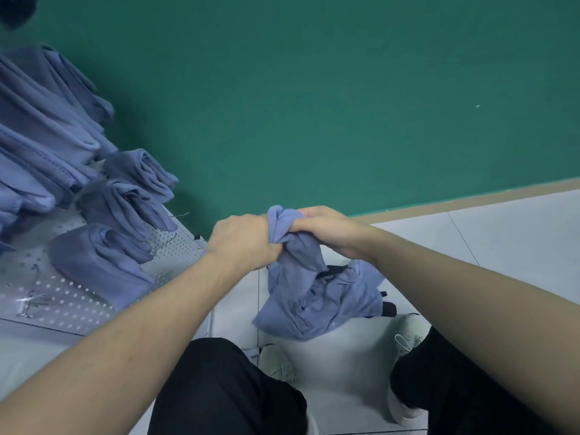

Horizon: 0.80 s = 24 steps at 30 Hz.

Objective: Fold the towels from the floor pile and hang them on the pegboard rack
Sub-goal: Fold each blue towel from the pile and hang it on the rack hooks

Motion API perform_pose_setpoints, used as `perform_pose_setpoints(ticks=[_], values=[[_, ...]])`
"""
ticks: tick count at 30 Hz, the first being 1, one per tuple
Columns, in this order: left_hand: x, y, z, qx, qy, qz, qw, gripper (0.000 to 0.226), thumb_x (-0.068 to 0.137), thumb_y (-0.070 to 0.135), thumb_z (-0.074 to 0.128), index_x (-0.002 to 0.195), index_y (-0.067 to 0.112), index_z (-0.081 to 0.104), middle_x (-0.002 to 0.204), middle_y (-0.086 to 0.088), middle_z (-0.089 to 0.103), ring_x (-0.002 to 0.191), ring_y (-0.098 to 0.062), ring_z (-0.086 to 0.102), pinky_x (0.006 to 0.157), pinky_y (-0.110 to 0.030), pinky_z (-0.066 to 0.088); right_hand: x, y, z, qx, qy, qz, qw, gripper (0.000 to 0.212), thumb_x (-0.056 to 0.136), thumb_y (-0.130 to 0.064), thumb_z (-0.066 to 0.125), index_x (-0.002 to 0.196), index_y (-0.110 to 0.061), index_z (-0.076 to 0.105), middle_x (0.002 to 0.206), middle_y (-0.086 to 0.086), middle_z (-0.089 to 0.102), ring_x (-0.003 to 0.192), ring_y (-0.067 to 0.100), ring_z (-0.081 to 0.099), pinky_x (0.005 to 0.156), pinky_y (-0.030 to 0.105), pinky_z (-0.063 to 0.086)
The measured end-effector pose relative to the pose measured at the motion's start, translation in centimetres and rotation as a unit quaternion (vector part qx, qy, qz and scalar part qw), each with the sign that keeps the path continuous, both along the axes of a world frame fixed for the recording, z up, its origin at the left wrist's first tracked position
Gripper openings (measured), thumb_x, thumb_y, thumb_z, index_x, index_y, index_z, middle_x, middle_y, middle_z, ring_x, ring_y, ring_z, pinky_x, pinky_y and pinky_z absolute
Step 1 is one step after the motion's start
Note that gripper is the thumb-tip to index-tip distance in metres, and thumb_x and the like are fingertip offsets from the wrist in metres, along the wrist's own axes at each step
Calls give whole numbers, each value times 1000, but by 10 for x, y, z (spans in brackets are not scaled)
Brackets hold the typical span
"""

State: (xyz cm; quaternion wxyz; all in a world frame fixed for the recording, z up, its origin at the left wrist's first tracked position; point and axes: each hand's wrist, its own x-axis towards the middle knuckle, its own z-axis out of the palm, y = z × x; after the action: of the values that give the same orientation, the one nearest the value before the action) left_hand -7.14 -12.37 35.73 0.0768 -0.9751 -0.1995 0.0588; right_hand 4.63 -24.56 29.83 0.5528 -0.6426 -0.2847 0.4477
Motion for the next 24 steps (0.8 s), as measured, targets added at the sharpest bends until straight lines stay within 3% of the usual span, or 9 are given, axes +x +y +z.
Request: perform_pose_setpoints(ticks=[2, 4, 7, 10, 13, 15, 17, 22, 24], values=[[0, 7, -1, -28, -22, 19, 999, 28, 91, 48, 44, 98, 23, 57, 69, 5, 54, 70, -29, 56, 61, -30, 39, 3, -2, -10, 39, 1, -20, 999, 24, 78, -18, 53, 91, 0, 63, 91, 7, 63, 86, 22, 58, 83, 38, 47], [-5, 15, 1, -112, -74, 64, 989, 24, 90, 44, 46, 89, 23, 57, 68, 6, 57, 71, -28, 58, 60, -32, 42, 12, -4, -32, 33, -18, -54, 998, 21, 90, -1, 44, 101, -11, 57, 102, 8, 63, 91, 17, 56, 81, 25, 45], [-13, 26, -6, -229, -143, 101, 957, 27, 82, 47, 44, 78, 24, 56, 61, 5, 63, 66, -23, 63, 59, -32, 49, 24, -10, -71, -84, -149, 13, 985, 57, 92, 10, 43, 138, -23, 38, 143, 5, 52, 96, 25, 61, 78, 29, 48], [-14, 37, -19, -330, -184, 124, 917, 30, 79, 50, 49, 70, 22, 57, 52, 2, 63, 56, -25, 63, 54, -36, 47, 28, -2, -99, -162, -241, 62, 955, 81, 89, -1, 58, 156, -28, 21, 156, -4, 39, 97, 22, 59, 78, 27, 45], [-12, 43, -29, -398, -207, 146, 882, 29, 79, 44, 51, 60, 21, 52, 51, -3, 58, 52, -26, 55, 53, -40, 40, 30, 17, -122, -145, -245, 35, 958, 66, 88, -11, 67, 148, -23, 41, 144, 0, 53, 115, 23, 59, 87, 25, 42], [-11, 44, -31, -410, -234, 147, 869, 30, 80, 41, 50, 59, 20, 48, 49, -7, 56, 49, -24, 53, 50, -36, 38, 33, 25, -135, -170, -267, 17, 948, 19, 89, -16, 67, 107, -22, 65, 112, 5, 67, 103, 25, 60, 75, 24, 41], [-11, 47, -34, -429, -266, 165, 847, 34, 87, 32, 51, 57, 18, 44, 45, -6, 53, 45, -22, 50, 48, -28, 36, 36, 26, -145, -193, -295, 19, 936, 17, 91, -19, 66, 77, -22, 57, 84, 0, 60, 86, 22, 54, 65, 28, 35], [-9, 49, -46, -525, -322, 269, 741, 38, 97, 16, 54, 62, 22, 42, 42, 6, 48, 36, -8, 46, 38, -16, 35, 46, 15, -158, -210, -334, -14, 919, 22, 97, -18, 55, 112, -16, 72, 103, 6, 72, 96, 27, 62, 73, 29, 42], [-12, 46, -55, -545, -306, 280, 729, 38, 98, 18, 53, 61, 18, 44, 44, -1, 43, 36, -12, 41, 42, -16, 37, 52, 12, -165, -240, -326, -36, 914, 24, 98, -19, 53, 114, -17, 72, 110, 6, 72, 97, 26, 63, 77, 29, 44]])
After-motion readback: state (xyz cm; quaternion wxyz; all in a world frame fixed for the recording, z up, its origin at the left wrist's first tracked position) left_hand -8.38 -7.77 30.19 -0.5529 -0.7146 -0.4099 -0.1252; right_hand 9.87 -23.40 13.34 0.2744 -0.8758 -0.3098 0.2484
